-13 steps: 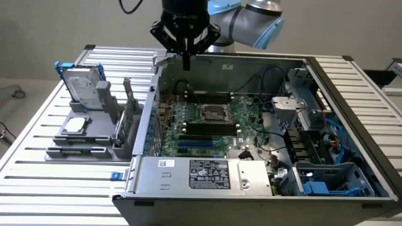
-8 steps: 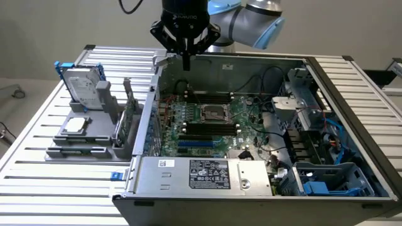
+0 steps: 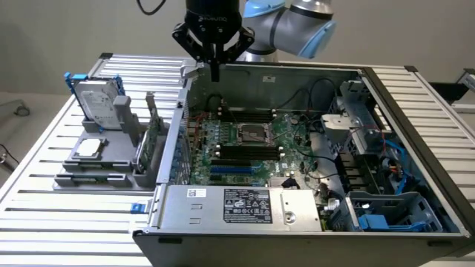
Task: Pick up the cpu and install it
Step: 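Reach for the cpu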
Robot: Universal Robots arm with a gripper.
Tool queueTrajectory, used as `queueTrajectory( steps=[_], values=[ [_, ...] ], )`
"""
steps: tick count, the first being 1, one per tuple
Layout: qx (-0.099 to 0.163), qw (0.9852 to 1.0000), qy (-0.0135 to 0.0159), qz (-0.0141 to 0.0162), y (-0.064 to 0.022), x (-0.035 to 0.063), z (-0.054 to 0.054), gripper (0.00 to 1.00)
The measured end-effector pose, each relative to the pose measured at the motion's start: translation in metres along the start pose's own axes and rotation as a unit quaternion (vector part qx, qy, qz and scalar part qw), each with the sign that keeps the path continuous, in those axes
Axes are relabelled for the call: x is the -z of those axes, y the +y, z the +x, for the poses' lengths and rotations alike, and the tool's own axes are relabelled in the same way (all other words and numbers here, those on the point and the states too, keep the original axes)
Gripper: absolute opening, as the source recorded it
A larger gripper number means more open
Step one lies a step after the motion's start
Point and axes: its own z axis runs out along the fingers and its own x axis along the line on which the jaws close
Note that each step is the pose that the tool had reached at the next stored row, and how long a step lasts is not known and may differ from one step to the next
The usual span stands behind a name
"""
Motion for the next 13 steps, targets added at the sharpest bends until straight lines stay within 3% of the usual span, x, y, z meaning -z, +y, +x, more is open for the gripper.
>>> queueTrajectory(
  steps=[13],
  values=[
    [0.0,1.0,0.0,-0.0007,0.0105,-0.0035,0.06,0.11]
  ],
)
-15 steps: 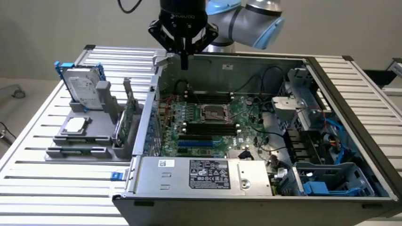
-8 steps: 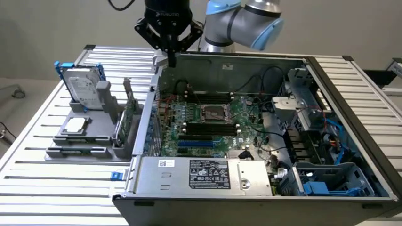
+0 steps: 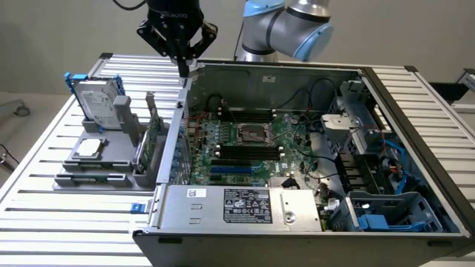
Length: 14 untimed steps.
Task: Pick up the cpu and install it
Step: 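Reach for the cpu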
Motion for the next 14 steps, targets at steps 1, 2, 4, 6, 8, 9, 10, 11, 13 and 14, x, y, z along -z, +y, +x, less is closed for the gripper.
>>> queueTrajectory(
  steps=[1,2,4,6,8,9,10,11,13,14],
  values=[
    [0.0,1.0,0.0,-0.0001,0.0004,-0.0003,0.004,0.11],
    [0.0,1.0,0.0,-0.0001,0.0009,-0.0006,0.009,0.11],
    [0.0,1.0,0.0,-0.0001,0.0019,-0.0013,0.018,0.11],
    [0.0,1.0,0.0,-0.0001,0.003,-0.002,0.027,0.11],
    [0.0,1.0,0.0,-0.0001,0.0042,-0.0028,0.036,0.11],
    [0.0,1.0,0.0001,-0.0001,0.0048,-0.0032,0.041,0.11],
    [0.0,1.0,0.0,-0.0001,0.0055,-0.0036,0.046,0.11],
    [0.0,1.0,0.0,-0.0001,0.0061,-0.004,0.05,0.11],
    [0.0,1.0,0.0,-0.0001,0.0073,-0.0048,0.06,0.11],
    [0.0,1.0,0.0,-0.0001,0.008,-0.0052,0.064,0.11]
  ],
)
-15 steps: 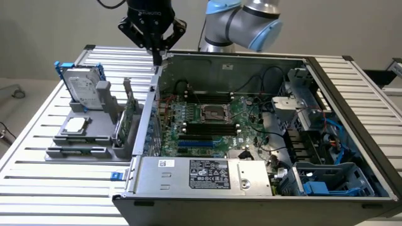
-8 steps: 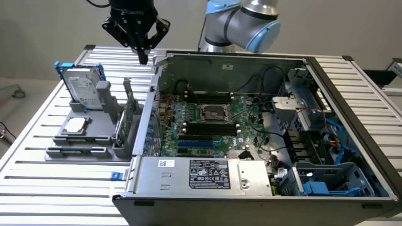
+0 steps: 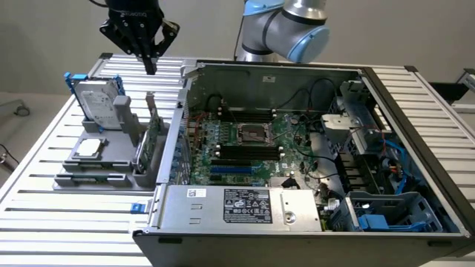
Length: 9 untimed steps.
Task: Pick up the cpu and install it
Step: 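Reach for the cpu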
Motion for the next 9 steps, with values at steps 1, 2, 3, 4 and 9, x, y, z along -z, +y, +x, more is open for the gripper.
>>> queueTrajectory(
  steps=[1,2,3,4,9],
  values=[
    [0.0,1.0,0.0,0.0,0.0006,-0.0005,0.005,0.11],
    [0.0,1.0,0.0,0.0,0.0013,-0.0009,0.009,0.11],
    [0.0,1.0,0.0,0.0,0.0019,-0.0014,0.014,0.11],
    [0.0,1.0,0.0,0.0,0.0024,-0.0021,0.019,0.11],
    [0.0,1.0,0.0,0.0,0.0047,-0.0062,0.042,0.11]
  ],
)
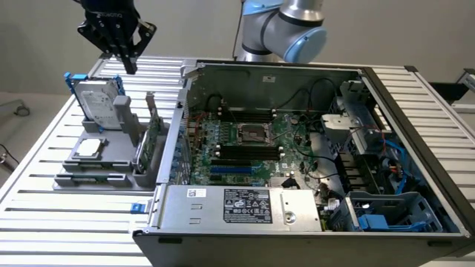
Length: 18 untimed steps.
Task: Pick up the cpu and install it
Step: 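Reach for the cpu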
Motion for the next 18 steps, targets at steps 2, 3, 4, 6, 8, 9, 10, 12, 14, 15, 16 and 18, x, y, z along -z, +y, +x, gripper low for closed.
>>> queueTrajectory(
  steps=[2,3,4,6,8,9,10,12,14,15,16,18],
  values=[
    [0.0,1.0,0.0,0.0,0.0009,-0.0016,0.009,0.11],
    [0.0,1.0,0.0,0.0,0.0014,-0.0024,0.014,0.11],
    [0.0,1.0,0.0,0.0,0.0018,-0.0032,0.018,0.11],
    [0.0,1.0,0.0,0.0,0.0027,-0.0049,0.028,0.11],
    [0.0,1.0,0.0,0.0,0.0036,-0.0065,0.037,0.11],
    [0.0,1.0,0.0,0.0,0.0041,-0.0073,0.041,0.11],
    [0.0,1.0,0.0,0.0,0.0045,-0.0082,0.046,0.11],
    [0.0,1.0,0.0,0.0,0.0052,-0.0096,0.055,0.11],
    [0.0,1.0,0.0005,0.0001,0.0054,-0.0109,0.064,0.11],
    [0.0,1.0,0.001,0.0001,0.0053,-0.0116,0.069,0.11],
    [0.0,1.0,0.0017,0.0001,0.0049,-0.0123,0.074,0.11],
    [0.0,1.0,0.0032,0.0002,0.0042,-0.0133,0.082,0.11]
  ],
)
